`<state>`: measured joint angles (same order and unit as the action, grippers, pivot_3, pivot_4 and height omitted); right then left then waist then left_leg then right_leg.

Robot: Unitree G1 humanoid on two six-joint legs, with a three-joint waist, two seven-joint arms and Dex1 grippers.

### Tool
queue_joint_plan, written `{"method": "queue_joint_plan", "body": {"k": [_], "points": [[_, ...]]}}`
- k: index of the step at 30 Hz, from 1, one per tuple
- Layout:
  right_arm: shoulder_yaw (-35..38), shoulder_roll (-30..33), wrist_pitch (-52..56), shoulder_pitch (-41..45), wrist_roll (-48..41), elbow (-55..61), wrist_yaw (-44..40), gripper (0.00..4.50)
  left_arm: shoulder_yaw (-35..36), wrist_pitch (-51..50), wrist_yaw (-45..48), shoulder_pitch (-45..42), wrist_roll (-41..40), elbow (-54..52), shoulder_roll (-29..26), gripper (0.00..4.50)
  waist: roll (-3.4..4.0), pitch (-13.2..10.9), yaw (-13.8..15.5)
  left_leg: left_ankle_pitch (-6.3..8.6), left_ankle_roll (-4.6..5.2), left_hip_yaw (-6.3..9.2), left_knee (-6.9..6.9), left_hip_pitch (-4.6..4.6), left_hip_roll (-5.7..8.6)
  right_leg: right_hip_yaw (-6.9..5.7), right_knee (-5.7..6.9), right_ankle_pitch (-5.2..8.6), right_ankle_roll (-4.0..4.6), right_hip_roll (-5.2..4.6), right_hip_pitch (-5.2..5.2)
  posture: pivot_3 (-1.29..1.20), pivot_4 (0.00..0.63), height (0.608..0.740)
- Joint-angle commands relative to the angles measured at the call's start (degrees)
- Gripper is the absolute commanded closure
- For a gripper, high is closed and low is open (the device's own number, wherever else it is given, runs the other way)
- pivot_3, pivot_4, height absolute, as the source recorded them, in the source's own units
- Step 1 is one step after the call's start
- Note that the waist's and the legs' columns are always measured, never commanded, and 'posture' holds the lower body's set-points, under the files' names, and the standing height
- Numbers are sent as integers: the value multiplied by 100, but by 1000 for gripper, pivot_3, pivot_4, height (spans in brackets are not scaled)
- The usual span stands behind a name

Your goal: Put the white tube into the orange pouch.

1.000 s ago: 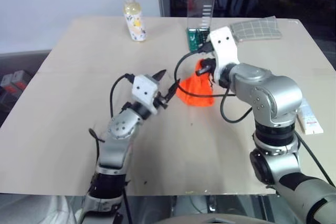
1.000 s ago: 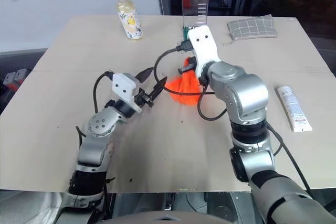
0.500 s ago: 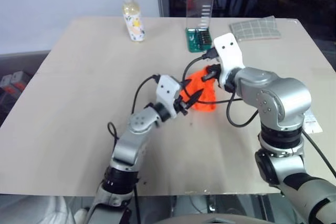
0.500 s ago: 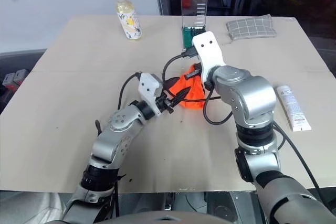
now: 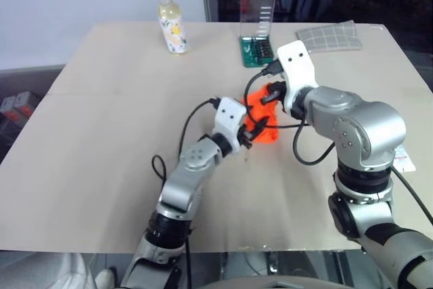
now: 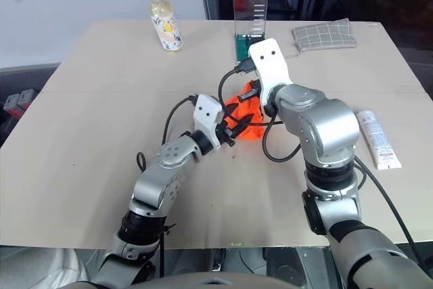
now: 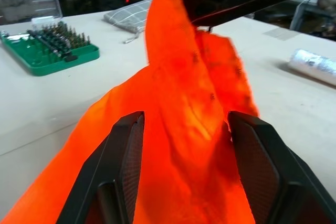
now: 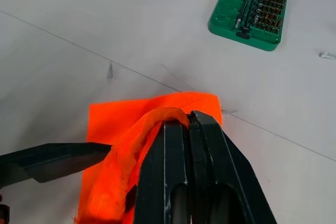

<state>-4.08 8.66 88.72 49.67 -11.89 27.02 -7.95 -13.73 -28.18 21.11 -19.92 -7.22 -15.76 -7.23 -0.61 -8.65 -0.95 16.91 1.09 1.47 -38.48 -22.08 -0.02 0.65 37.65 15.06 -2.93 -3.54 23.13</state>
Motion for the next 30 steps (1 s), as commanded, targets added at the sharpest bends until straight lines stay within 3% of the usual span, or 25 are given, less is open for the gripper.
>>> {"method": "queue_joint_plan", "body": {"k": [1,8,14,23,30], "points": [[82,-41,61,49,-21,356,28,4500,-139,218,-68,14,198,-213,-33,2132,0,0,1,0,0,0,0,0,0,0,0,0,0,0,0,0,150,740],[304,23,231,-5,-22,486,16,4500,-361,653,65,350,450,-462,-290,2132,0,0,3,0,-1,0,2,-1,-1,0,-5,0,0,-2,0,0,150,740],[516,-223,328,-230,-160,867,-76,4500,-535,1048,139,324,476,-276,-174,2132,0,0,12,1,1,1,2,-2,-1,0,-4,0,0,-2,0,0,150,740],[1631,-1723,378,-1079,-229,1390,288,4500,-907,1395,-280,512,1252,-279,-103,2132,-1,1,15,1,2,0,3,-1,-1,1,-1,0,0,-2,0,0,150,740],[1995,-1962,378,-1140,-269,1552,628,4500,-918,1338,-684,718,1904,-562,-154,2132,0,1,8,2,2,1,3,2,-1,1,1,0,0,2,0,0,150,740]]}}
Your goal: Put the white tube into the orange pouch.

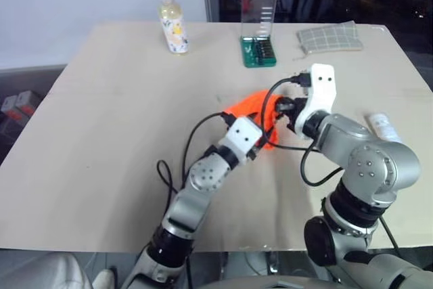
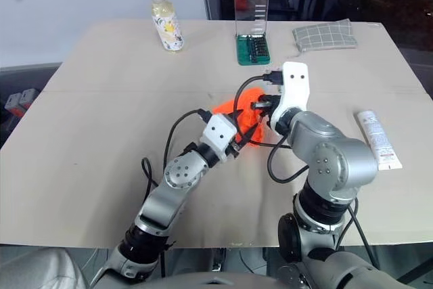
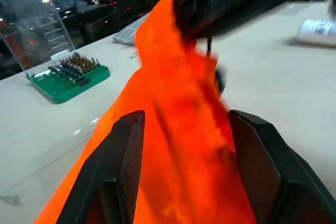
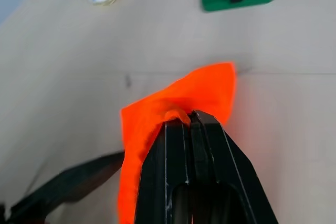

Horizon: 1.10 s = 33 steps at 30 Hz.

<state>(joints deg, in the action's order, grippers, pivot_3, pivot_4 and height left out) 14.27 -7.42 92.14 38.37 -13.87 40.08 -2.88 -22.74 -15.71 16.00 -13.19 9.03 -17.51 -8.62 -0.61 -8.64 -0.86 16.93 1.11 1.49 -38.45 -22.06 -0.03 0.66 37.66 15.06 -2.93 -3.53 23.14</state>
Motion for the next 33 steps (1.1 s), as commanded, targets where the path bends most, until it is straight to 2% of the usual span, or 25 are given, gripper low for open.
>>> {"method": "queue_joint_plan", "body": {"k": [1,18,21,23,24,28,32,33], "points": [[188,-340,36,-8,-96,253,144,4500,10,79,-214,75,318,-418,-1,2132,0,0,-4,0,0,0,0,0,0,0,1,0,0,1,0,0,150,740],[220,-253,36,-25,-605,290,429,4500,103,29,-194,60,218,-125,363,2132,0,0,-1,4,7,-1,0,-1,0,0,-1,0,0,-1,0,0,150,740],[212,-221,36,-37,-693,310,460,4500,117,54,-176,19,219,-17,389,3013,0,0,-2,4,7,-1,0,0,0,0,-1,0,0,-1,0,0,150,740],[217,-198,36,-38,-744,307,489,4500,145,73,-189,18,225,18,390,3850,0,0,-3,4,7,-1,0,-1,0,0,-1,0,0,-1,0,0,150,740],[218,-190,36,-42,-766,313,502,4500,164,74,-208,31,241,17,382,4474,0,0,-3,4,6,-1,0,-1,0,0,-2,0,0,-1,0,0,150,740],[238,-124,36,-49,-853,323,525,4500,283,98,-222,89,214,-75,339,4474,0,0,-1,4,7,-1,0,-1,0,0,-2,0,0,-1,0,0,150,740],[294,132,36,-113,-945,295,422,4500,476,151,26,183,-246,-402,352,4474,0,0,-2,4,7,0,0,-1,-1,0,-2,0,0,-1,0,0,150,740],[579,-13,36,-113,-1065,290,289,4500,545,117,90,176,-358,-492,338,4474,0,0,-2,4,6,0,0,-2,-1,0,-3,0,0,-1,0,0,150,740]]}}
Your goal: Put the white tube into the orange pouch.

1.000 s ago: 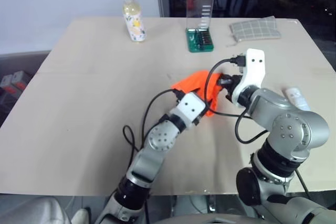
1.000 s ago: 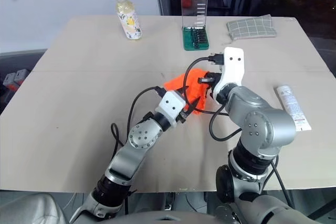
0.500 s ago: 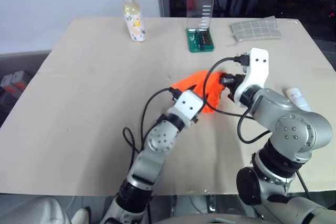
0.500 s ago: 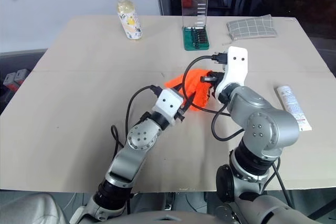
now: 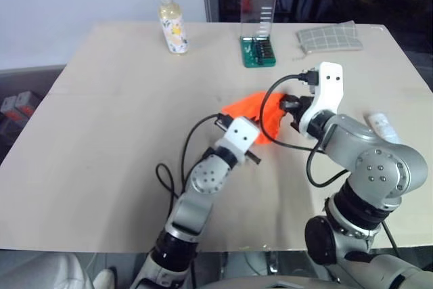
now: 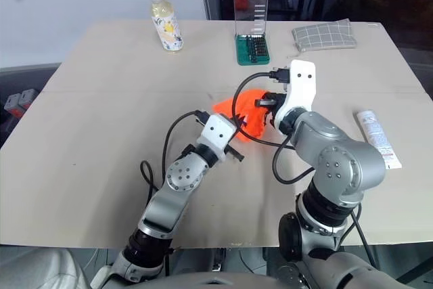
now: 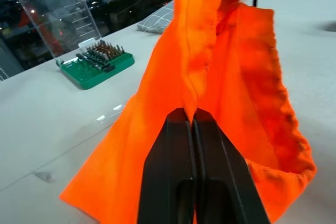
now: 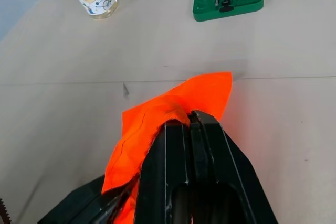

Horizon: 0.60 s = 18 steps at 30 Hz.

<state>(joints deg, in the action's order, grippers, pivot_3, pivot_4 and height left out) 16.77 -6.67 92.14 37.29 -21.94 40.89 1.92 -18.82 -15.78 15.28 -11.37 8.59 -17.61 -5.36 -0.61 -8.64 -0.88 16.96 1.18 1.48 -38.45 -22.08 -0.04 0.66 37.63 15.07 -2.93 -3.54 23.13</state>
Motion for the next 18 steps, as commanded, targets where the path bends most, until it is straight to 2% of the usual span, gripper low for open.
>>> {"method": "queue_joint_plan", "body": {"k": [1,5,7,9,11,13,18], "points": [[542,-96,36,0,-399,234,-417,4500,232,77,230,-27,-444,-560,6,4474,0,0,5,0,0,0,0,-1,0,0,-1,0,0,0,0,0,150,740],[605,738,30,-399,-879,280,-1219,4500,497,-267,659,-213,-1343,-778,124,4474,0,0,17,7,13,1,-1,-3,0,-3,-3,0,0,-3,-1,0,150,740],[576,1297,-123,-648,-1032,254,-1592,3915,731,-829,812,-241,-2225,-848,403,4500,0,0,17,9,16,2,-3,-5,2,-6,-9,0,0,-3,-3,0,150,740],[319,1954,-338,-899,-1095,288,-1864,3403,930,-1238,913,-323,-2759,-797,511,4500,0,0,5,10,18,1,-5,-5,1,-5,-13,0,-1,-3,-6,0,150,740],[70,2693,-670,-1208,-1119,385,-2199,2539,1125,-1486,1018,-465,-3150,-643,526,4500,-1,-1,3,10,18,2,-4,-4,2,-6,-12,0,-1,-1,-6,0,150,740],[179,3210,-1009,-1486,-1260,425,-2576,1631,1332,-1728,1108,-595,-3516,-400,497,4500,-2,-1,0,10,18,3,-4,-3,10,-6,-11,0,-1,10,-7,0,150,740],[489,4121,-1895,-2340,-1639,735,-3513,1631,1496,-1936,1402,-820,-3882,41,274,4500,-5,-3,11,10,19,4,-6,10,9,2,-8,1,-1,22,-18,0,150,740]]}}
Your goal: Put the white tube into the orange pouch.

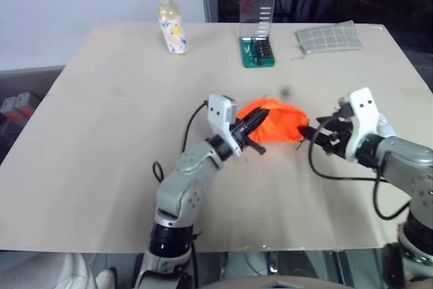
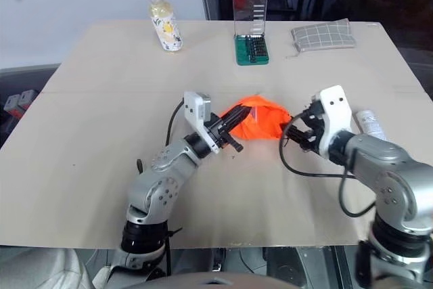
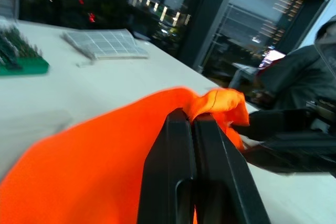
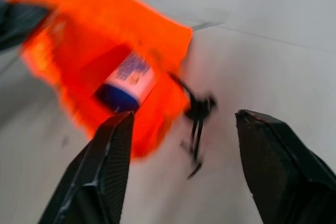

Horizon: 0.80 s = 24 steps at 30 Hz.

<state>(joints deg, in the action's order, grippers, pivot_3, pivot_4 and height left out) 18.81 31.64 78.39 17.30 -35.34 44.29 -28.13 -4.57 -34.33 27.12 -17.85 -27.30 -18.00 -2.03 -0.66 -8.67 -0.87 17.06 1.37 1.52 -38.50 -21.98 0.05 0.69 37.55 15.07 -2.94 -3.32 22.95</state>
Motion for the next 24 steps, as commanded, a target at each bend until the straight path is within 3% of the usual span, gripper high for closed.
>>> {"method": "queue_joint_plan", "body": {"k": [1,5,9,18,23,24], "points": [[353,440,-686,-558,-252,389,-581,1631,86,-108,272,-224,-356,145,-85,4500,-3,-2,15,0,0,2,0,0,0,-2,-2,0,0,1,-3,0,150,740],[678,714,-1537,-1244,515,-339,-212,1631,65,-146,348,-330,-398,283,-216,4500,-12,-5,40,0,0,8,-10,0,0,-7,-11,0,-1,-1,-17,0,150,740],[1087,613,-2397,-1370,1317,-1665,536,1631,-36,-102,410,-371,-381,337,-277,4500,-15,-6,44,0,0,2,-17,9,5,3,-13,-4,-6,-5,-28,0,150,740],[1130,621,-3695,-1479,1626,-3549,381,1631,-115,26,278,-383,-322,382,-129,4500,-13,-5,41,-9,-16,-7,-16,16,-15,17,-8,-4,-6,8,-28,0,150,740],[801,872,-4355,-1330,1930,-4477,155,58,-170,105,237,-330,-292,369,-110,4500,-12,-5,40,-8,-14,-11,-16,18,-15,21,-8,-4,-6,8,-28,0,150,740],[751,925,-4463,-1282,1974,-4631,110,58,-173,115,225,-325,-294,364,-106,4500,-10,-4,39,-8,-15,-13,-16,18,-15,23,-7,-4,-6,8,-28,0,150,740]]}}
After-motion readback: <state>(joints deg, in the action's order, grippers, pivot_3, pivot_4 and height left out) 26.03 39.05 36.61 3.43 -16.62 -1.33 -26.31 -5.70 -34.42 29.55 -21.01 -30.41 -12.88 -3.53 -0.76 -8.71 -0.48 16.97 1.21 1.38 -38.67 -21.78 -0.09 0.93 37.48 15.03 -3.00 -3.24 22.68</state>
